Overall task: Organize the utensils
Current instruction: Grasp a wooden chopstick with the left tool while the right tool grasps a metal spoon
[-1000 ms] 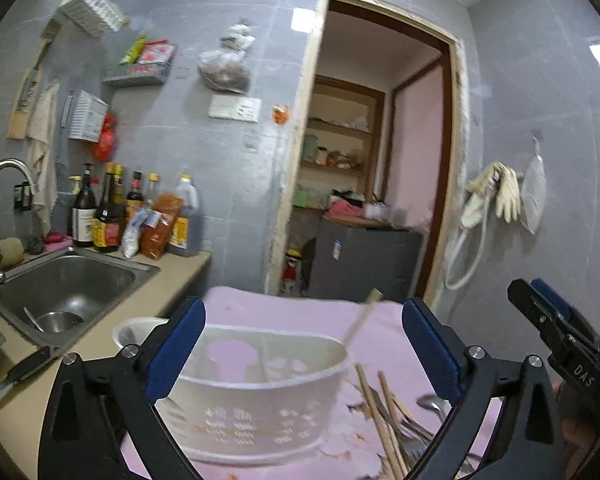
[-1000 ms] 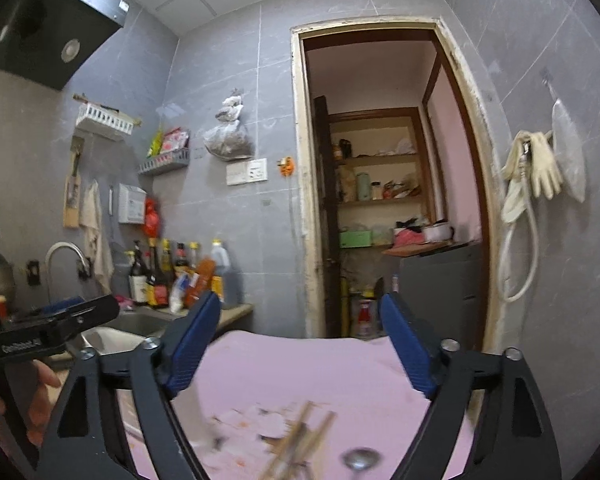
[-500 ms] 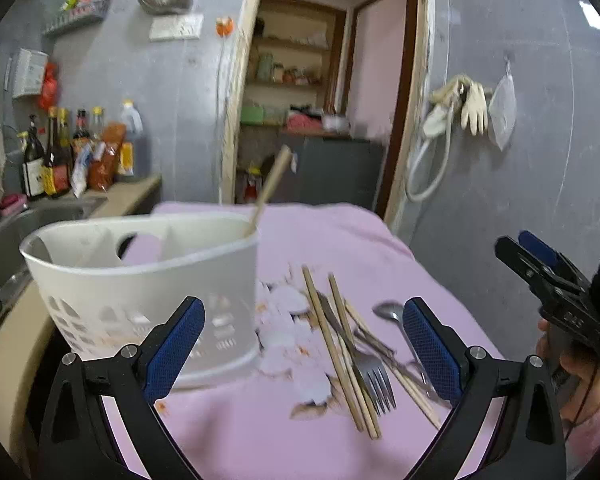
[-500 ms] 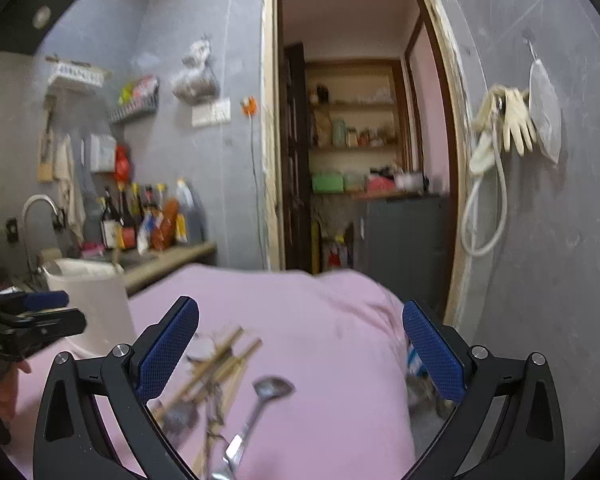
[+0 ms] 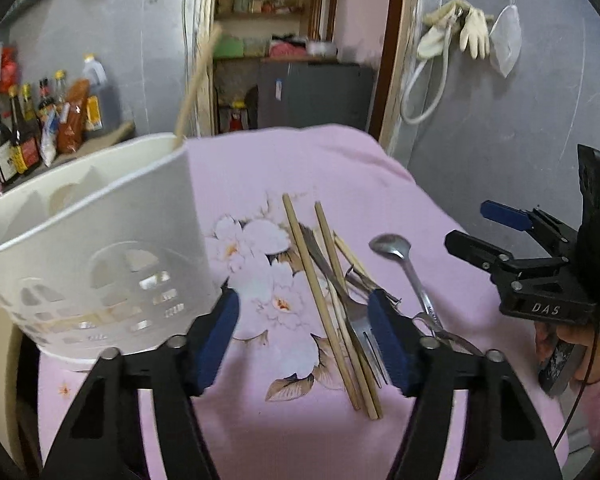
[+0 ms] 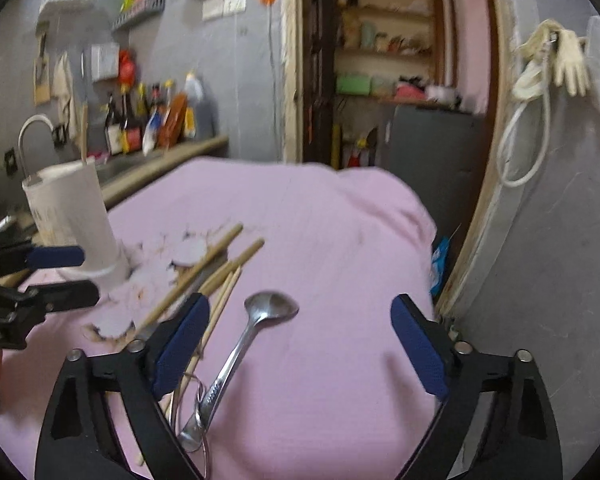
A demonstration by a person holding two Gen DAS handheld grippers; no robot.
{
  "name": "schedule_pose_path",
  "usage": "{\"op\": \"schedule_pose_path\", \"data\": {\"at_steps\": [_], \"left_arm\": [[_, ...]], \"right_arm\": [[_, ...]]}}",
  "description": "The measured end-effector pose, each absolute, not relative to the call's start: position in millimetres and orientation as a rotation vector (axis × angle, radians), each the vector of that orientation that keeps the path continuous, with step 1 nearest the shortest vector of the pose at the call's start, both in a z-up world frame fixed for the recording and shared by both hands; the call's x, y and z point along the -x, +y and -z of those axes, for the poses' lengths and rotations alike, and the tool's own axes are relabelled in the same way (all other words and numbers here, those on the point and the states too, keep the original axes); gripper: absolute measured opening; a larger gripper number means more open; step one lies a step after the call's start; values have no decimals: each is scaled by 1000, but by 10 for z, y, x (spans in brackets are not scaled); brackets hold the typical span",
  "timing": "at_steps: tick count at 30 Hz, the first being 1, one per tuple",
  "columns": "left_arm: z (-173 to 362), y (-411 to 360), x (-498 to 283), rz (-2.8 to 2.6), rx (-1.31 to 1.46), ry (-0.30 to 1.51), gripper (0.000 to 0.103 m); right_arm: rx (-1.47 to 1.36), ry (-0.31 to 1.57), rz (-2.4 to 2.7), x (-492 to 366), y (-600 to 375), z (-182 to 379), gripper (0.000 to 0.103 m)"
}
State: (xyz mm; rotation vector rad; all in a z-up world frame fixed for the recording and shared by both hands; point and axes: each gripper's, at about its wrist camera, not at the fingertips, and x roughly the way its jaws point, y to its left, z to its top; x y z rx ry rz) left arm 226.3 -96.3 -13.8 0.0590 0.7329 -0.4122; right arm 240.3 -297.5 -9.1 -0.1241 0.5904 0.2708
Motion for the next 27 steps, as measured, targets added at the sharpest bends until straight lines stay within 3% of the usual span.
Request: {"op": "schedule_pose_path", "data": {"at_steps": [5,11,21,27], "left_arm": [[269,-1040,-2469,419,-68,814,36],[420,-1142,-2733,417,-79,911,21],[491,-1214,-3105,395,-50,986,14],[499,-1246,-3174,392,-47,1005,7]], "right_arm": [[139,705,-311,-2601,-2888,225,72],[125,809,-348,-2776,-2868,360,60],[133,882,-374,-2994,-2805,420,53],[134,904,-381,-3076,-2796,450,42]]}}
